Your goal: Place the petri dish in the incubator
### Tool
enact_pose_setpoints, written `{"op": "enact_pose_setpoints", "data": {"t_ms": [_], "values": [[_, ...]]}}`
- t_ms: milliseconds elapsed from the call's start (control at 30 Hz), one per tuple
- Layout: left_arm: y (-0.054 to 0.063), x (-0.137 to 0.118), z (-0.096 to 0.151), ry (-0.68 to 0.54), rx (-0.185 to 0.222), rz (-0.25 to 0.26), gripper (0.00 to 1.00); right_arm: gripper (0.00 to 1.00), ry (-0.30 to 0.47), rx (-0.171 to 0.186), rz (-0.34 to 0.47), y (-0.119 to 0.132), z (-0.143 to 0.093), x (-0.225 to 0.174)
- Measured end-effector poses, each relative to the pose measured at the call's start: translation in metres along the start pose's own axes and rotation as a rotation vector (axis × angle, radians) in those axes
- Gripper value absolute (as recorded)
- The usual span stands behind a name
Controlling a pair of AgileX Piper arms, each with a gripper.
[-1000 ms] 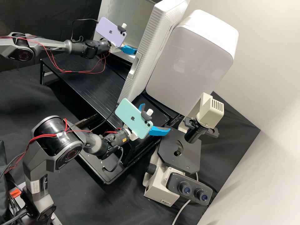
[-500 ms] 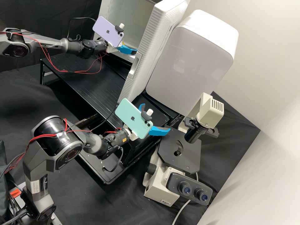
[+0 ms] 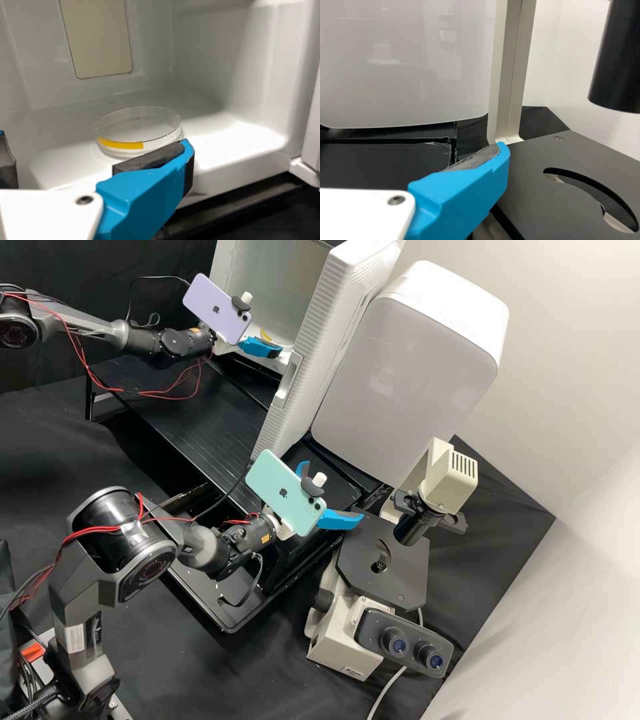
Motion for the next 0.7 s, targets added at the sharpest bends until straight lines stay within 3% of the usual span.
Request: {"op": "enact_pose_setpoints", "data": {"t_ms": [167, 700], "values": [[0.000, -0.013, 0.001, -0.021, -0.002, 0.002, 1.00, 1.00, 0.000, 0.000, 0.000, 0.000, 0.000, 0.000], [0.011, -0.074, 0.005, -0.140, 0.014, 0.117, 1.00, 1.00, 0.000, 0.000, 0.000, 0.000, 0.000, 0.000]]}}
